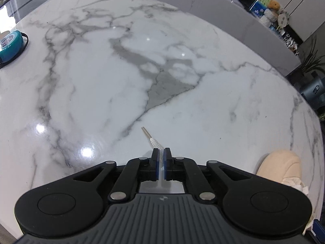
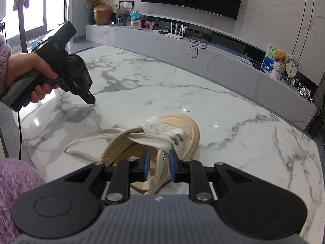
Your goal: Lace up shoes with both hands
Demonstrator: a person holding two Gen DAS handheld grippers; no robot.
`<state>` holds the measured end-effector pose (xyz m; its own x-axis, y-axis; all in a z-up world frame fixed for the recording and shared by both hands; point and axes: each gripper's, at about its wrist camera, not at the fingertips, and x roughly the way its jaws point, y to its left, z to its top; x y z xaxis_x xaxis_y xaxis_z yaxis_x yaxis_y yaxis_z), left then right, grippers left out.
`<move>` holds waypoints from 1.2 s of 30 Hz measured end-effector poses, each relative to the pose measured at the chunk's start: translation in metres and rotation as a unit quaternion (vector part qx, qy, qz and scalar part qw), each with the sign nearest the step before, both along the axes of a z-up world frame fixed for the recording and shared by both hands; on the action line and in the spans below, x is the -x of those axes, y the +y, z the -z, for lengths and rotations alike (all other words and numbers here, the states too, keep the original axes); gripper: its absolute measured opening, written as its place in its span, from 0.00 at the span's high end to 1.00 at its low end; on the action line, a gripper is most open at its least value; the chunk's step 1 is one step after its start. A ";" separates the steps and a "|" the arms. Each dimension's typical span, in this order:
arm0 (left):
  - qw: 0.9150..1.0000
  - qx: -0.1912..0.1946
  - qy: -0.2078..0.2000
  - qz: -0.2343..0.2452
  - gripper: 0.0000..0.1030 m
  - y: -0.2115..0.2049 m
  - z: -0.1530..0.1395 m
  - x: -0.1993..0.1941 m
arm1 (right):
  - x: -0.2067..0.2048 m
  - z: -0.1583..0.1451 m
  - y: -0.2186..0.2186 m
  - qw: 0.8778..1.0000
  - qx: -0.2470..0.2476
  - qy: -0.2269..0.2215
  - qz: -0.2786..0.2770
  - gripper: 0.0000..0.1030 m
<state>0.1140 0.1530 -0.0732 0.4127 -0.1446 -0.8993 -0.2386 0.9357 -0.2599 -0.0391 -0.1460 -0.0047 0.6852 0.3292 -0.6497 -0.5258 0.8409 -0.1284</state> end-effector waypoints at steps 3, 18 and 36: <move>1.000 0.014 -0.003 -0.013 0.81 -0.002 0.001 -0.001 | 0.001 0.000 0.000 1.000 -0.001 0.000 -0.001 0.78; 0.996 -0.086 -0.012 -0.009 0.73 -0.034 -0.002 -0.006 | 0.005 -0.004 -0.004 1.000 -0.008 -0.006 -0.004 0.78; 0.978 -0.127 -0.129 0.099 1.00 -0.030 -0.032 0.020 | 0.001 -0.003 -0.006 1.000 -0.010 0.009 -0.014 0.78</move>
